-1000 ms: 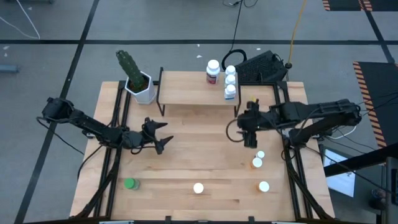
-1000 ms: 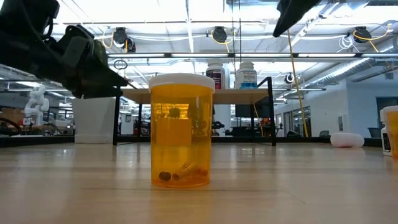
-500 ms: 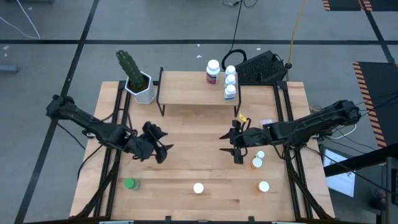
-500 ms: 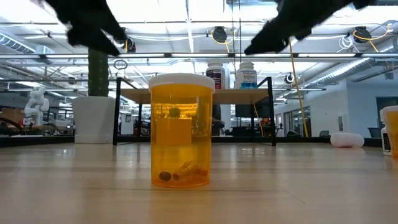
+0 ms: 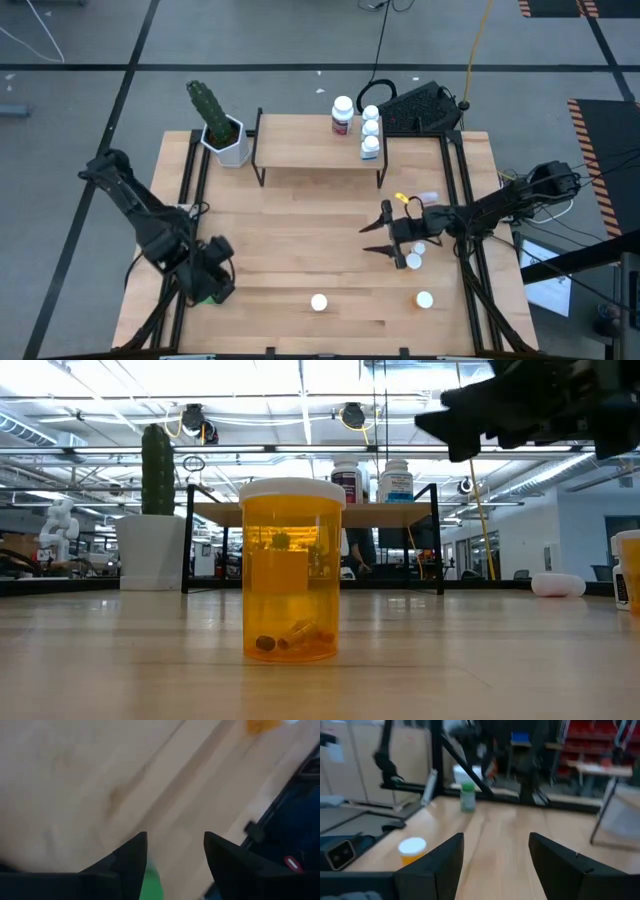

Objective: Pick and place medicine bottles onto shelf by color
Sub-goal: Put the green pill bottle on the shelf

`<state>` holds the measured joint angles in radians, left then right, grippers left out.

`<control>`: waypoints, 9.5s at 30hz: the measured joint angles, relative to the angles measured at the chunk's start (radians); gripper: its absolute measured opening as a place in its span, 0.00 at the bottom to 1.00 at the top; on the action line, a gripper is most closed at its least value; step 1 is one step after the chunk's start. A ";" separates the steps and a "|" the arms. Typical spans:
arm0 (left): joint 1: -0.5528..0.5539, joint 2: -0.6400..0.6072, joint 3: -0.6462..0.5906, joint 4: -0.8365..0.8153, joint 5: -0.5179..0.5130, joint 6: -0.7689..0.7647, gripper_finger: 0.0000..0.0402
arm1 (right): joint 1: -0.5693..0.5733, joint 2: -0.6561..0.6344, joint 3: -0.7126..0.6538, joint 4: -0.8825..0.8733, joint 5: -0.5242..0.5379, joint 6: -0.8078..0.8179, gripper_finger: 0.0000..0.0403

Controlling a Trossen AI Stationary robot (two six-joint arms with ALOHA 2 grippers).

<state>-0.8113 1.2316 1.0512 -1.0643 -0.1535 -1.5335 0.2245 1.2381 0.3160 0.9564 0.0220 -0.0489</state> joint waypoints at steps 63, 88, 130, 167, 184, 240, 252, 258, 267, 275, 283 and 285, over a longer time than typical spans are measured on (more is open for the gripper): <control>0.001 0.255 -0.003 -0.033 -0.059 0.012 0.51 | -0.210 0.148 0.199 -0.105 -0.210 -0.063 0.73; 0.589 0.255 -0.003 0.342 -0.101 0.961 0.61 | -0.243 0.430 0.370 -0.081 -0.211 -0.015 0.73; 0.350 0.012 0.005 0.178 -0.589 0.731 0.51 | -0.229 0.866 1.016 -0.517 -0.260 -0.092 0.73; 0.343 0.012 0.005 0.178 -0.640 0.720 0.50 | -0.283 0.977 1.141 -0.578 -0.629 -0.189 0.58; 0.338 0.012 0.004 0.172 -0.636 0.726 0.50 | -0.212 0.618 1.039 -0.846 0.115 -0.156 0.50; 0.406 0.012 -0.081 0.201 -0.649 0.745 0.50 | -0.474 0.378 0.785 -0.684 0.597 0.108 0.60; 0.406 0.012 -0.081 0.201 -0.649 0.745 0.50 | -0.459 0.356 0.785 -0.672 0.605 0.050 0.67; 0.406 0.012 -0.081 0.201 -0.649 0.744 0.50 | -0.414 0.300 0.785 -0.669 0.662 -0.035 0.67; 0.406 0.012 -0.081 0.201 -0.649 0.744 0.50 | -0.324 0.302 0.785 -0.659 0.496 -0.273 0.66; 0.407 0.012 -0.081 0.203 -0.649 0.743 0.50 | -0.315 0.397 0.785 -0.625 0.474 -0.317 0.55; 0.407 0.012 -0.081 0.203 -0.649 0.746 0.50 | -0.353 0.429 0.785 -0.635 0.584 -0.314 0.41; 0.407 0.012 -0.081 0.203 -0.649 0.753 0.50 | -0.363 0.429 0.785 -0.637 0.586 -0.305 0.38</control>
<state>-0.4042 1.2434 0.9707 -0.8613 -0.8024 -0.7807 -0.1386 1.6672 1.1007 0.3197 0.6082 -0.3536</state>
